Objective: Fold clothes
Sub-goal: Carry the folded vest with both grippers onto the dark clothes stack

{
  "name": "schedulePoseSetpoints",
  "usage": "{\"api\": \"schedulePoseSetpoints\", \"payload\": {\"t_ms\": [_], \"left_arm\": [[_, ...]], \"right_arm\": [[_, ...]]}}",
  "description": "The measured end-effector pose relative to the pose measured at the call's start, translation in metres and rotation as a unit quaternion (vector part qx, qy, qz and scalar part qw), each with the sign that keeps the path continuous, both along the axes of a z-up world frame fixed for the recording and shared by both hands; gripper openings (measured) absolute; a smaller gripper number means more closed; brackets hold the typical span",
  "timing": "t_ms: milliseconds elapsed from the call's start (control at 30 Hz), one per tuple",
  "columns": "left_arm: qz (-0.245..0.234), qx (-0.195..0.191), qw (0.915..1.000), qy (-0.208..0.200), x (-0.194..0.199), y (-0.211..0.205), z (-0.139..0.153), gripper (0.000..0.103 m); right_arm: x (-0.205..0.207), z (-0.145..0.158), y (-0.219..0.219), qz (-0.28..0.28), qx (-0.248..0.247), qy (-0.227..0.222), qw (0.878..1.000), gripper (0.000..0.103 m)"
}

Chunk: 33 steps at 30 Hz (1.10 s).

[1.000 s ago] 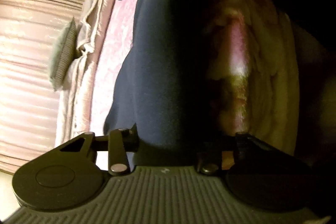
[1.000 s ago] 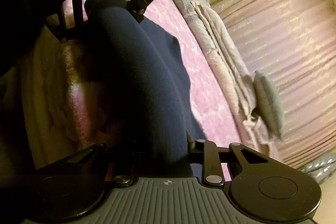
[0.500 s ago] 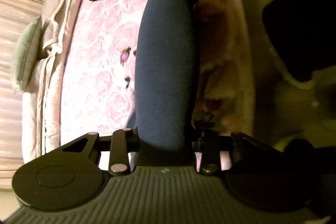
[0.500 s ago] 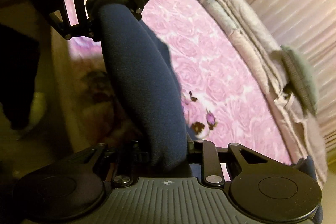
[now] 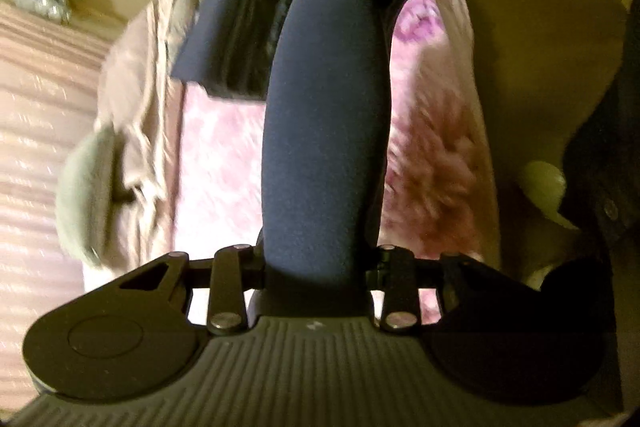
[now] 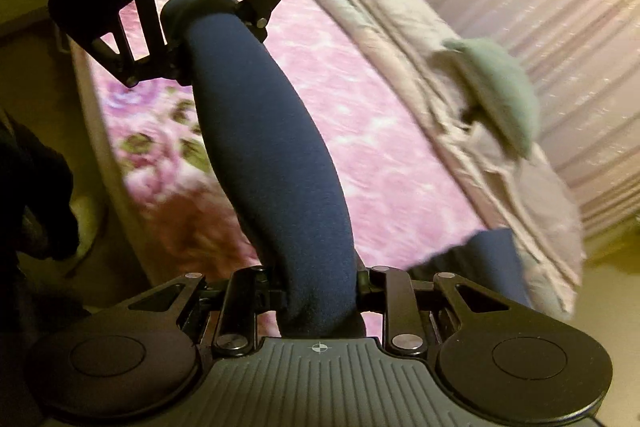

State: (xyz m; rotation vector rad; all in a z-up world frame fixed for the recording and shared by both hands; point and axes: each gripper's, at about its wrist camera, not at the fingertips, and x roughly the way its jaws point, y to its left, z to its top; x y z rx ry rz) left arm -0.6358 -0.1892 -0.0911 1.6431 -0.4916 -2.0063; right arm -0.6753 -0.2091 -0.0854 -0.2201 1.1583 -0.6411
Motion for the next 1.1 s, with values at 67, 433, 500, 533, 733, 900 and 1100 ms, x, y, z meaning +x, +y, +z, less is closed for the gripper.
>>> {"api": "schedulePoseSetpoints", "payload": {"t_ms": [67, 433, 500, 533, 733, 900, 1100], "left_arm": [[-0.018, -0.013, 0.9997, 0.006, -0.009, -0.018, 0.009, 0.032], [-0.145, -0.111, 0.9813, 0.061, -0.052, -0.131, 0.051, 0.032], [-0.151, -0.121, 0.9785, 0.072, -0.063, -0.147, 0.058, 0.032], [-0.151, -0.124, 0.9778, 0.075, -0.071, -0.158, 0.059, 0.032], [-0.139, -0.141, 0.9757, 0.093, -0.119, -0.229, 0.063, 0.032], [-0.112, -0.151, 0.9770, 0.100, -0.165, -0.300, 0.066, 0.032], [-0.082, -0.198, 0.9712, 0.104, -0.210, -0.381, 0.054, 0.032]], "right_arm": [[-0.011, 0.011, -0.015, -0.014, -0.012, 0.007, 1.000, 0.025], [-0.060, 0.073, -0.092, -0.135, -0.100, 0.046, 0.985, 0.025], [-0.071, 0.082, -0.108, -0.151, -0.114, 0.052, 0.981, 0.025], [-0.078, 0.085, -0.117, -0.152, -0.120, 0.057, 0.980, 0.025], [-0.127, 0.097, -0.183, -0.134, -0.151, 0.085, 0.976, 0.025], [-0.183, 0.099, -0.257, -0.096, -0.173, 0.102, 0.975, 0.025], [-0.239, 0.070, -0.342, -0.050, -0.248, 0.130, 0.959, 0.025]]}}
